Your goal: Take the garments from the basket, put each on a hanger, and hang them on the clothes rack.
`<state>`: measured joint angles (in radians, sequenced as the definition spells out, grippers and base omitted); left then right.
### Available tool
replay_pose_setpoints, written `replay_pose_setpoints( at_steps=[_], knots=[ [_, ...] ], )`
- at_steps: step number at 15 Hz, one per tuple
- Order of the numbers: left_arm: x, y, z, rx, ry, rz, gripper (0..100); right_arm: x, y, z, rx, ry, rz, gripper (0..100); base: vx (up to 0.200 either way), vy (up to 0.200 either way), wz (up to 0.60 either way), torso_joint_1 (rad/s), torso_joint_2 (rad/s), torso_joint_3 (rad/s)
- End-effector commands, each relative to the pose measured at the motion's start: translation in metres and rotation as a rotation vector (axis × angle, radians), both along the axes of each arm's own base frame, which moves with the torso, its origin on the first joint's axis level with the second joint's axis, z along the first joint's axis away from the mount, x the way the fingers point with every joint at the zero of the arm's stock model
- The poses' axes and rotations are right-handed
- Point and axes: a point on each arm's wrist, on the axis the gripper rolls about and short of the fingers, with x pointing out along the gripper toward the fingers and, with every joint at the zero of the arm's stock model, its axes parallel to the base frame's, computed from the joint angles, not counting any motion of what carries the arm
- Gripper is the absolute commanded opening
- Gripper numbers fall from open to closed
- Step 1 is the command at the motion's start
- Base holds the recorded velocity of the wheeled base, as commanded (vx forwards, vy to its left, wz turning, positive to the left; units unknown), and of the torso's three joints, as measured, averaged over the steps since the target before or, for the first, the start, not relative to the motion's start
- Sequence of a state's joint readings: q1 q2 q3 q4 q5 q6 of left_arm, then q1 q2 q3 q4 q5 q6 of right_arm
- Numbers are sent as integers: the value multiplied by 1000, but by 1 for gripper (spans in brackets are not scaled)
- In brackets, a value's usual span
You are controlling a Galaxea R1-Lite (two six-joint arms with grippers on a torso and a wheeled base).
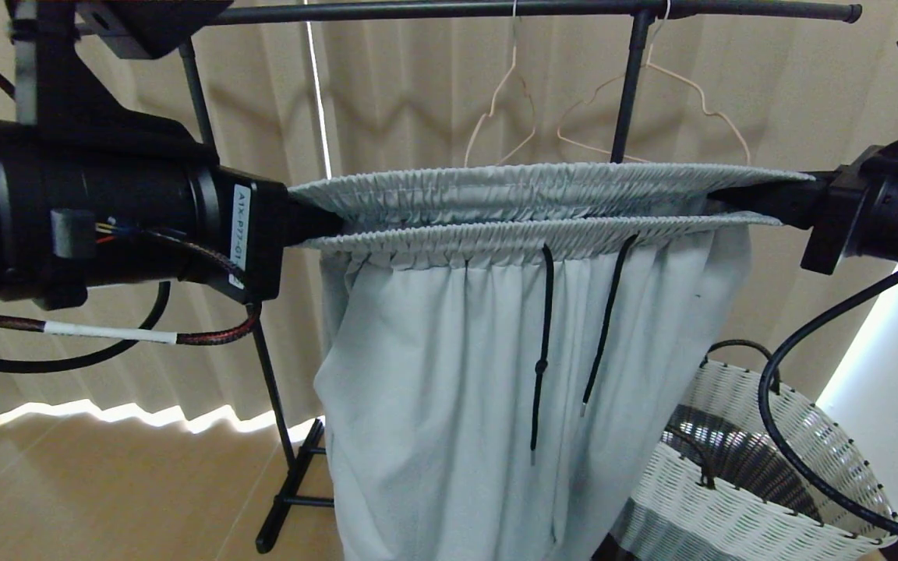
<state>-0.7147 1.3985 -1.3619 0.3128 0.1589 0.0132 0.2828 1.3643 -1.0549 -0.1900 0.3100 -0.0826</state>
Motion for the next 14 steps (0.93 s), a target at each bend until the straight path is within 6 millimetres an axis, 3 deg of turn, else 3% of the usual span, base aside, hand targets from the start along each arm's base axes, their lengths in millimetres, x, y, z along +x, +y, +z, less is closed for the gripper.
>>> replay_pose_setpoints(
  at_steps=[1, 3, 4, 10, 11, 14],
  knots=[
    [-1, 1, -1, 3, 2, 0, 0, 0, 0, -1, -1, 2, 1, 0, 0, 0, 0, 0, 0, 0],
    [-1, 0, 2, -14, -18, -1, 0, 0, 0, 1, -1, -4, 1, 0, 0, 0, 0, 0, 0, 0],
    [-1, 0, 1, -16, -20, -1, 0, 0, 0, -1, -3, 5, 1, 100, 0, 0, 0, 0, 0, 0],
    [1, 0, -2, -10, -17, 6, 0, -7, 0, -12, -8, 34, 14, 100, 0, 0, 0, 0, 0, 0],
    [4, -1, -8, 3, -4, 13, 0, -11, 2, -21, -14, 61, 31, 100, 0, 0, 0, 0, 0, 0],
    [11, -1, -26, 32, 2, 77, 0, -17, 8, -24, -12, 72, 68, 100, 0, 0, 0, 0, 0, 0]
  ],
)
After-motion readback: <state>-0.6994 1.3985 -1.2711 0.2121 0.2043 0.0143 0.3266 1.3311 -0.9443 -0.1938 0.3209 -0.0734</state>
